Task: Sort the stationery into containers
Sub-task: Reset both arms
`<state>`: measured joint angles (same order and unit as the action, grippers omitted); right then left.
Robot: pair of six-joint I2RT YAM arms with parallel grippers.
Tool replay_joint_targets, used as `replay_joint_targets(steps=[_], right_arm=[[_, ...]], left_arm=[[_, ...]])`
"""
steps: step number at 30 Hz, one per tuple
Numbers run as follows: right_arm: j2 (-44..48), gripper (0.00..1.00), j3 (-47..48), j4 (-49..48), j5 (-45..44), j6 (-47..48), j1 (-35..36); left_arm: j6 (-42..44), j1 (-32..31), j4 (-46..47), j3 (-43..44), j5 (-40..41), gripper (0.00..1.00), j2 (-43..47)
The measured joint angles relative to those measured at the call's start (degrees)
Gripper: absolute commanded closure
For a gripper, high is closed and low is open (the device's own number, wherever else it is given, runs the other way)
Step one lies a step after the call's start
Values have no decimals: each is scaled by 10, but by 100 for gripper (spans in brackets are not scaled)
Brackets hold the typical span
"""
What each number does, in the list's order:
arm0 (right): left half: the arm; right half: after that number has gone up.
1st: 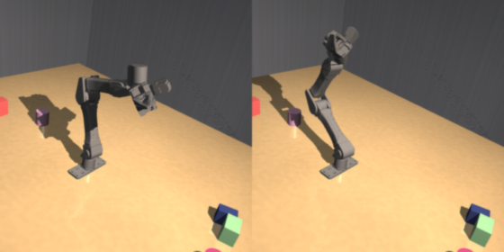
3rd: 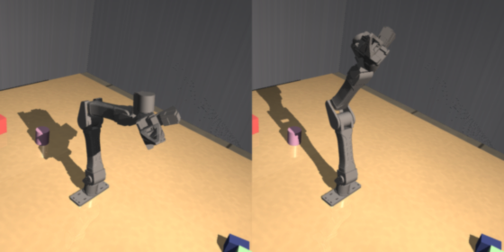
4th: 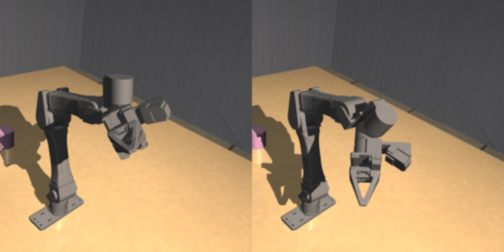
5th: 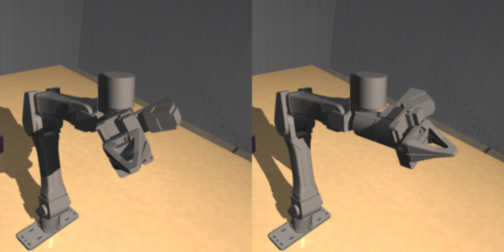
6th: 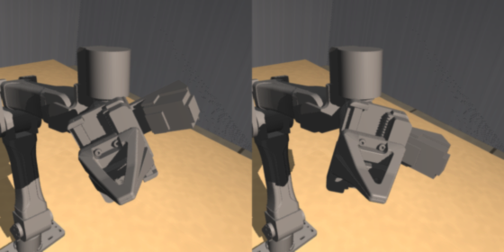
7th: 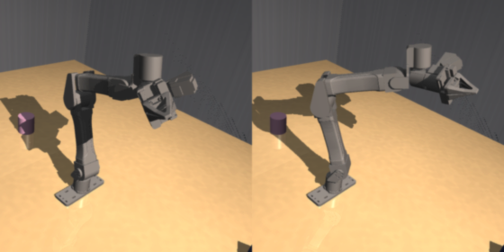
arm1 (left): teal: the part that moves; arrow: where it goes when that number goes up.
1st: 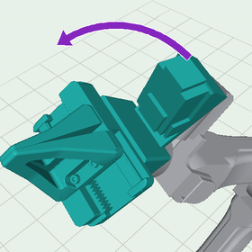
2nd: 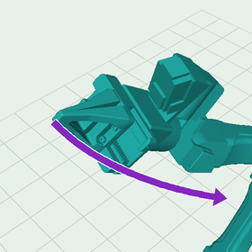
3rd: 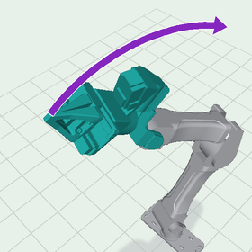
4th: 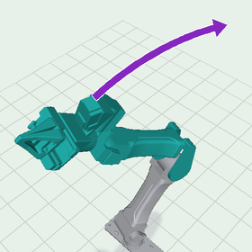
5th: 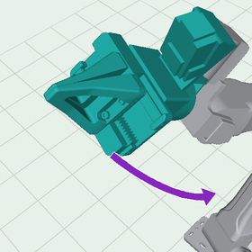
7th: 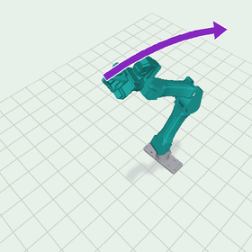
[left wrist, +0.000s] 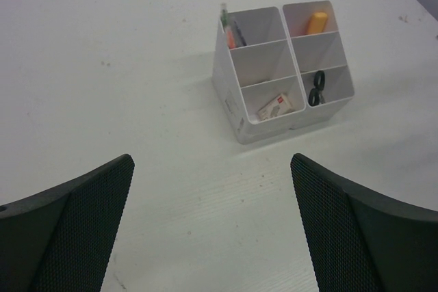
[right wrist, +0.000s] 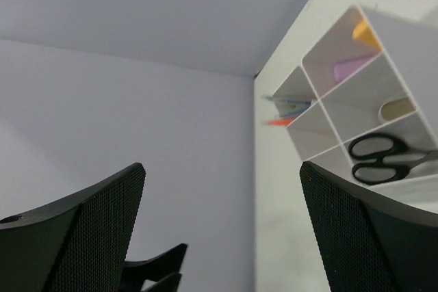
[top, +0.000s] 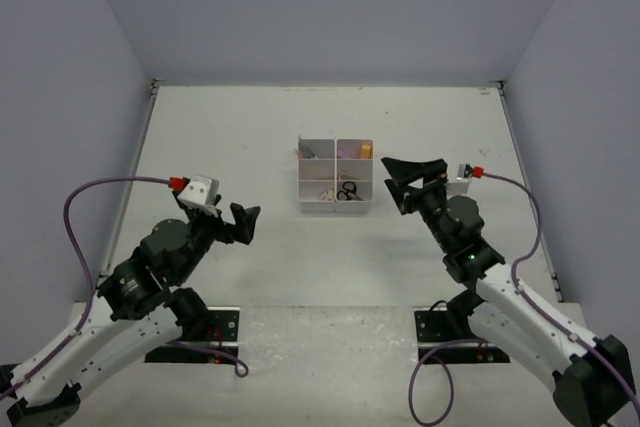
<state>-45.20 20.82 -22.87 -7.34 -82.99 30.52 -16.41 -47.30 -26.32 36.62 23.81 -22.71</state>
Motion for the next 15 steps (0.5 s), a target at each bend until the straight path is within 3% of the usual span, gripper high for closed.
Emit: replay_joint_targets(steps=[5,10,15], right_arm=[[116,1,131,216,-86,215,-6],[159,1,273,388,-194,421,-6],[186,1,345,518,-271,548,-6]], left_arm=[[-31,3,-24,0,80,0,6],[-42,23,-28,0,142,0,26],[-40,114,-10,-3,155,0,27]])
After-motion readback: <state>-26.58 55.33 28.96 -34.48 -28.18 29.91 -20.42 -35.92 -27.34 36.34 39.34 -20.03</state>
